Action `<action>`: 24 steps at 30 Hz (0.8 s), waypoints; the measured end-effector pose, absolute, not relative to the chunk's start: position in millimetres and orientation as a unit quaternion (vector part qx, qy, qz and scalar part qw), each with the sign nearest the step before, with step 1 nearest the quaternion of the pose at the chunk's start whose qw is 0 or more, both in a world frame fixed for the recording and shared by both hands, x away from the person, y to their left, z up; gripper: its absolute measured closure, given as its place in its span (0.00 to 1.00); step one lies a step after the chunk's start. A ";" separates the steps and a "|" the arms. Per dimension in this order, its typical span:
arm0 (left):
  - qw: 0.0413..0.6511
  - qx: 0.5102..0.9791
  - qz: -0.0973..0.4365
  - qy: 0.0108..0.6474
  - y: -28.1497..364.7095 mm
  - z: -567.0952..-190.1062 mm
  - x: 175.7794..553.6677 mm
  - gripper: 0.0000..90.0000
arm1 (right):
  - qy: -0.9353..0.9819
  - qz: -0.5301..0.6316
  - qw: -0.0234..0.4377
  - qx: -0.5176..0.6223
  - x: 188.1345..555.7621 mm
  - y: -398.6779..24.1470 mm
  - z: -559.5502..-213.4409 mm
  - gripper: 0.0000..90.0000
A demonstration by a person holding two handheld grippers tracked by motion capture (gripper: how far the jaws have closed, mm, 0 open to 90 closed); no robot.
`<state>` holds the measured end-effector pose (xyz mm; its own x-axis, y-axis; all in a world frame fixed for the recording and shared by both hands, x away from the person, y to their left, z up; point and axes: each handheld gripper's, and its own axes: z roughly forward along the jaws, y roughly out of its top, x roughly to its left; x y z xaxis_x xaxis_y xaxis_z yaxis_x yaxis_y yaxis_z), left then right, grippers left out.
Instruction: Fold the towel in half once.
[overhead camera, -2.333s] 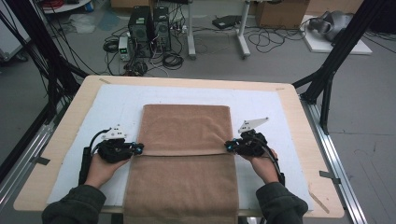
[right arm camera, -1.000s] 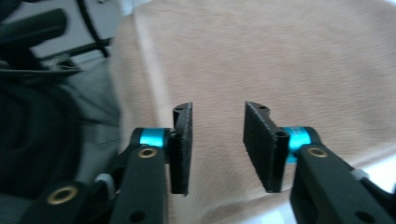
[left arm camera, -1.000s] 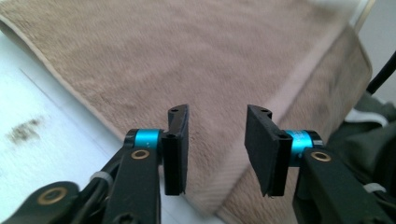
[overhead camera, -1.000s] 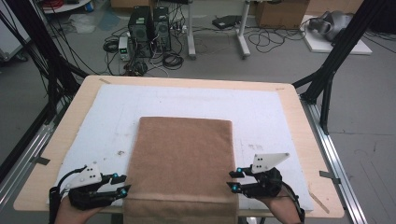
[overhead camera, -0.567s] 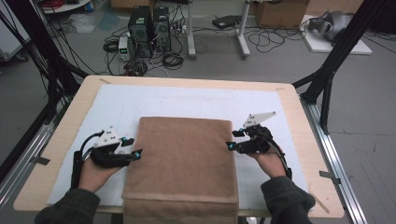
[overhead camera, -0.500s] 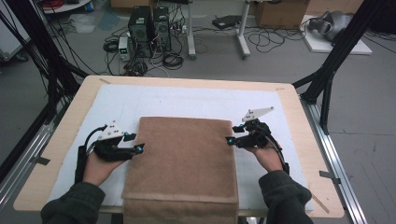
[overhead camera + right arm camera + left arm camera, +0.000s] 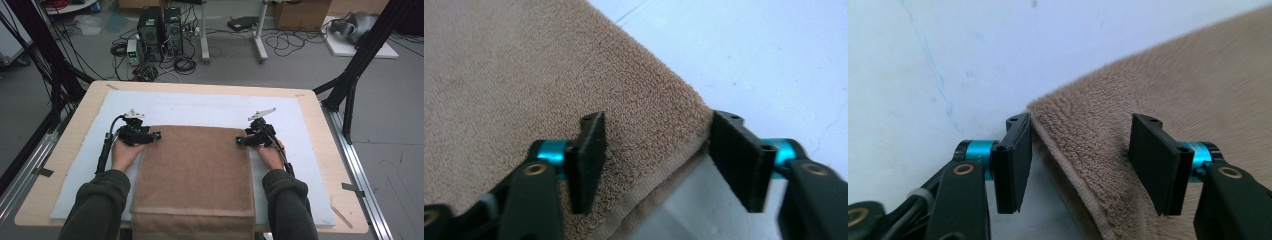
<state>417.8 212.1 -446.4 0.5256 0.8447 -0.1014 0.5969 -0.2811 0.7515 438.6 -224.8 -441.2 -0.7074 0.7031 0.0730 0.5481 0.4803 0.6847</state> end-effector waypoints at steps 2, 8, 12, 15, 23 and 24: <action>0.390 0.782 0.170 0.456 209.5 -446.5 418.0 0.61 | 0.850 0.368 0.087 0.367 440.0 -227.1 -440.9 0.79; 0.387 0.778 0.205 0.450 199.3 -429.4 424.0 0.90 | 0.862 0.343 0.109 0.357 446.1 -215.4 -422.9 0.91; 0.412 0.769 0.239 0.426 198.1 -385.7 432.8 0.90 | 0.858 0.346 0.161 0.345 450.8 -214.1 -389.2 0.91; 0.431 0.758 0.269 0.409 196.1 -345.7 442.1 0.90 | 0.849 0.359 0.190 0.339 456.9 -216.4 -357.7 0.91; 0.440 0.734 0.277 0.436 206.9 -320.8 457.7 0.65 | 0.812 0.398 0.222 0.366 479.7 -237.1 -311.8 0.54; 0.439 0.735 0.272 0.440 210.8 -327.9 455.7 0.63 | 0.814 0.391 0.210 0.374 480.4 -239.0 -316.7 0.51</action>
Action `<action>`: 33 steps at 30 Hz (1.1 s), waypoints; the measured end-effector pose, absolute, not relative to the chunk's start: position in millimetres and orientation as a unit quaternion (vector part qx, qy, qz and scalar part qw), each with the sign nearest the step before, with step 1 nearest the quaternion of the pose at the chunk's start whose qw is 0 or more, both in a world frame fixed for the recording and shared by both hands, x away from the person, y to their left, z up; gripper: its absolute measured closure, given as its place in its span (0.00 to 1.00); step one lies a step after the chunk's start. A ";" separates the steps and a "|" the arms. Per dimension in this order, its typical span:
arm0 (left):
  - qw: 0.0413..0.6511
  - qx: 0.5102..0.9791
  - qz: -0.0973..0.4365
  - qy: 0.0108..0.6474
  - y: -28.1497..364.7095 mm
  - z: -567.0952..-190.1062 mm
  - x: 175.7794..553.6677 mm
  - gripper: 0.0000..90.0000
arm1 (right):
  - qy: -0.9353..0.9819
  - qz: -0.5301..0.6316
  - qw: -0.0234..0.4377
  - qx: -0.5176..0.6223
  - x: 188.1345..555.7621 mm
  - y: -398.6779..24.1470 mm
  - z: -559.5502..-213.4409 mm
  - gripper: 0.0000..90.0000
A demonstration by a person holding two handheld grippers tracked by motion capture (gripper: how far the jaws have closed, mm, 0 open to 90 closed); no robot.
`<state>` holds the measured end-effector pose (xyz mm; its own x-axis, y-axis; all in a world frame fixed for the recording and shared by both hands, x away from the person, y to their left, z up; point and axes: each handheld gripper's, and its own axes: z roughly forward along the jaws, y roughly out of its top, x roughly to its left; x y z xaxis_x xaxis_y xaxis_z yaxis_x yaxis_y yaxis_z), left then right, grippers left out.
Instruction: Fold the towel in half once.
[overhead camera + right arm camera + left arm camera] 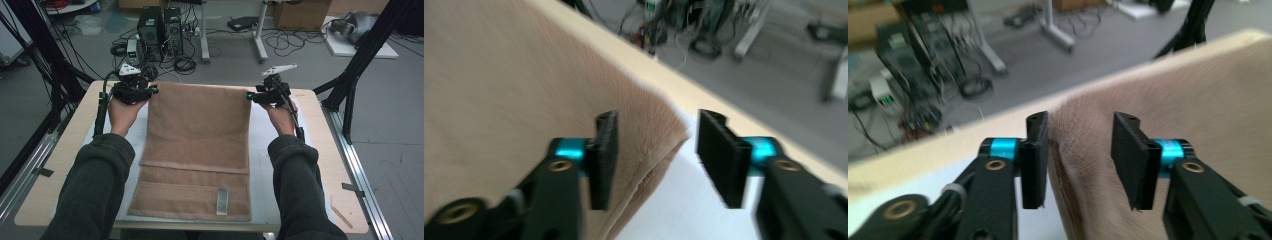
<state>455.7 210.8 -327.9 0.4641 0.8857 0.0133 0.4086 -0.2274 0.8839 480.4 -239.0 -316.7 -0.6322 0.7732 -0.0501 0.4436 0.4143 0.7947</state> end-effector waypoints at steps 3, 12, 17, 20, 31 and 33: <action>0.437 0.737 0.256 0.448 220.9 -348.8 446.8 0.59 | 0.825 0.379 0.184 0.378 475.5 -241.3 -333.2 0.47; 0.428 0.762 0.216 0.434 234.1 -389.3 406.0 0.49 | 0.850 0.368 0.127 0.354 439.0 -224.3 -364.1 0.40; 0.428 0.776 0.207 0.414 234.5 -398.7 380.5 0.47 | 0.854 0.387 0.111 0.329 411.9 -215.6 -373.6 0.40; 0.437 0.781 0.199 0.400 234.4 -403.3 364.9 0.43 | 0.854 0.393 0.103 0.324 397.8 -213.7 -378.7 0.33; 0.443 0.802 0.169 0.365 232.8 -424.3 327.3 0.28 | 0.858 0.398 0.112 0.305 360.0 -211.5 -398.3 0.27; 0.430 0.814 0.160 0.357 233.0 -429.2 325.6 0.30 | 0.859 0.401 0.108 0.298 355.0 -212.2 -402.2 0.34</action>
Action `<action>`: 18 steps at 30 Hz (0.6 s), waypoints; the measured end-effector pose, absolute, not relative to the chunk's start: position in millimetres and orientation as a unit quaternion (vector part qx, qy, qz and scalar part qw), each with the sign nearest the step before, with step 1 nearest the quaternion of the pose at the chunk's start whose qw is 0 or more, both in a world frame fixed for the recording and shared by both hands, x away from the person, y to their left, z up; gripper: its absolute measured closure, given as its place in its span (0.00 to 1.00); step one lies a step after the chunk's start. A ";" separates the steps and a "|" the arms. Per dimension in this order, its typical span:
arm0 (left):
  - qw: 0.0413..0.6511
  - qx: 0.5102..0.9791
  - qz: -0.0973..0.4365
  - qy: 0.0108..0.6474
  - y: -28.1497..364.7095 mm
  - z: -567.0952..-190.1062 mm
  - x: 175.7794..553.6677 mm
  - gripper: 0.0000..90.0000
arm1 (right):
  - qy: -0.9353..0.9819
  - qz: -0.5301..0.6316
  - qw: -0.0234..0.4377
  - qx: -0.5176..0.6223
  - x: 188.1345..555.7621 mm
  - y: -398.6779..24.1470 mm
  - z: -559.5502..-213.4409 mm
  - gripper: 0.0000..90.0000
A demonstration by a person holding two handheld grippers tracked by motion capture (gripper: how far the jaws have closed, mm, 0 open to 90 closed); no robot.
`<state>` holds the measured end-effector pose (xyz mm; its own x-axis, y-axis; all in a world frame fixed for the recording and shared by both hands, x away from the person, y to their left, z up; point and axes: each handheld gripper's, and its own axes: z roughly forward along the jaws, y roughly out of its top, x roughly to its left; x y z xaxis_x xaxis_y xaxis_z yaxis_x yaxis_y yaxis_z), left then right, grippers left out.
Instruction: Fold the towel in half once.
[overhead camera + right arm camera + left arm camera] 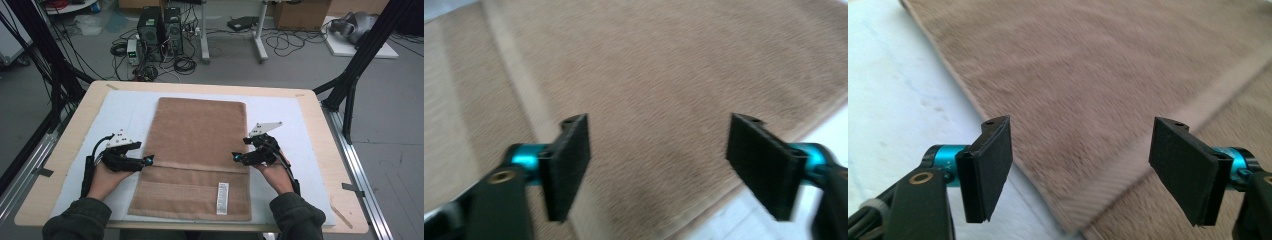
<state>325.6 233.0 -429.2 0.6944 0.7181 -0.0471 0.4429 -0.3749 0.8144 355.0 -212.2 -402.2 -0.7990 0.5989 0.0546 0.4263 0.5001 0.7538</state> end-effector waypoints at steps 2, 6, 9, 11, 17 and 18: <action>0.424 0.819 0.152 0.357 232.6 -432.5 325.5 0.36 | 0.862 0.398 0.111 0.294 350.8 -214.2 -406.9 0.37; 0.417 0.827 0.150 0.345 231.6 -436.9 325.5 0.59 | 0.866 0.394 0.095 0.292 346.9 -219.3 -417.8 0.48; 0.411 0.830 0.142 0.349 229.7 -442.5 328.2 0.68 | 0.876 0.373 0.074 0.296 349.3 -219.8 -427.1 0.57; 0.410 0.831 0.148 0.346 228.5 -445.6 328.4 0.72 | 0.881 0.363 0.077 0.292 348.6 -218.5 -432.9 0.60; 0.414 0.825 0.156 0.352 228.5 -445.1 328.9 0.92 | 0.877 0.374 0.079 0.290 349.3 -221.8 -439.4 0.85; 0.417 0.823 0.154 0.354 228.8 -445.1 329.2 0.93 | 0.877 0.376 0.077 0.291 349.5 -222.0 -439.5 0.88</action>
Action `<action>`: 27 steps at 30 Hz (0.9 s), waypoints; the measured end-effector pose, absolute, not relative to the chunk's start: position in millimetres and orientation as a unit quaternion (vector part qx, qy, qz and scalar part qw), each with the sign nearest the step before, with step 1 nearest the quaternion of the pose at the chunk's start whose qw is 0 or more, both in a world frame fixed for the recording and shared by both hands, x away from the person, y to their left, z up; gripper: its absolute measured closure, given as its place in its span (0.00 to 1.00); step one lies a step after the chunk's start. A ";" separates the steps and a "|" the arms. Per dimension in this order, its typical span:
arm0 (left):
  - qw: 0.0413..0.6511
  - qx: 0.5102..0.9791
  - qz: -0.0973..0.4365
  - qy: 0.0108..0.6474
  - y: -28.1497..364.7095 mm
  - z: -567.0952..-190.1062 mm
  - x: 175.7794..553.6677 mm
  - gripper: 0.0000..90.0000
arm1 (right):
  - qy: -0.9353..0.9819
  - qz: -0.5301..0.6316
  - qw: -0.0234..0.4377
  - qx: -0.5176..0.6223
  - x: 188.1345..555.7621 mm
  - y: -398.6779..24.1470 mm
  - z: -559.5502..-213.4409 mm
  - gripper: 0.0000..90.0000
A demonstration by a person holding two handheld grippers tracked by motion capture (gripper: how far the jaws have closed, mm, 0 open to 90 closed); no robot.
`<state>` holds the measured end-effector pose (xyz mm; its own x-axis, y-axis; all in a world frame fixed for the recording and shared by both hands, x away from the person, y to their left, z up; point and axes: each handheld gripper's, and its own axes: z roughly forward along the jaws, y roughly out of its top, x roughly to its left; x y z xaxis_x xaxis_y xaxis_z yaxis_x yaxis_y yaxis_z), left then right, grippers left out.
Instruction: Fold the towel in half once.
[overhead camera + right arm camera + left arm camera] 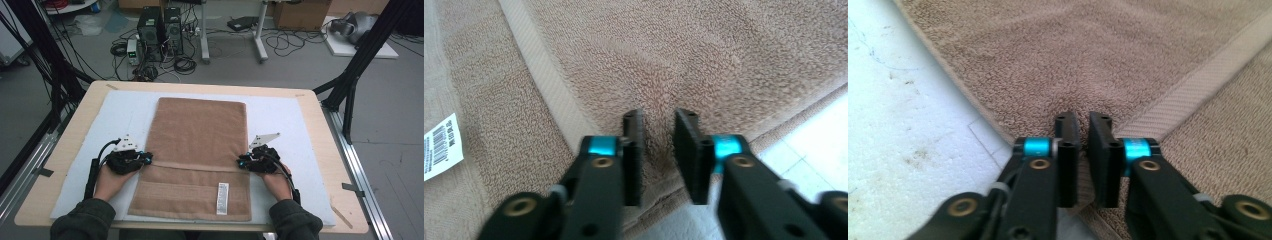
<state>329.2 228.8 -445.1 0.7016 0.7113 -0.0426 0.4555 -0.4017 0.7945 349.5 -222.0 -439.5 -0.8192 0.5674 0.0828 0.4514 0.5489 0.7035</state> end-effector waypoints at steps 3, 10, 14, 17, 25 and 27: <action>0.421 0.820 0.154 0.356 229.6 -443.4 329.1 0.95 | 0.879 0.372 0.084 0.287 349.5 -221.1 -436.0 0.93; 0.457 0.801 0.155 0.354 235.8 -428.5 324.5 0.96 | 0.870 0.395 0.086 0.283 348.3 -226.5 -419.5 0.94; 0.458 0.803 0.157 0.348 236.7 -421.2 319.9 0.96 | 0.872 0.396 0.086 0.276 345.4 -226.8 -408.9 0.94; 0.460 0.803 0.158 0.343 236.3 -416.3 315.1 0.96 | 0.872 0.398 0.087 0.270 340.6 -227.2 -403.1 0.94; 0.461 0.810 0.156 0.327 236.1 -409.6 293.5 0.96 | 0.873 0.407 0.083 0.256 321.7 -231.1 -396.7 0.94; 0.463 0.811 0.158 0.323 236.1 -409.6 284.7 0.96 | 0.872 0.411 0.080 0.252 315.8 -232.6 -396.4 0.94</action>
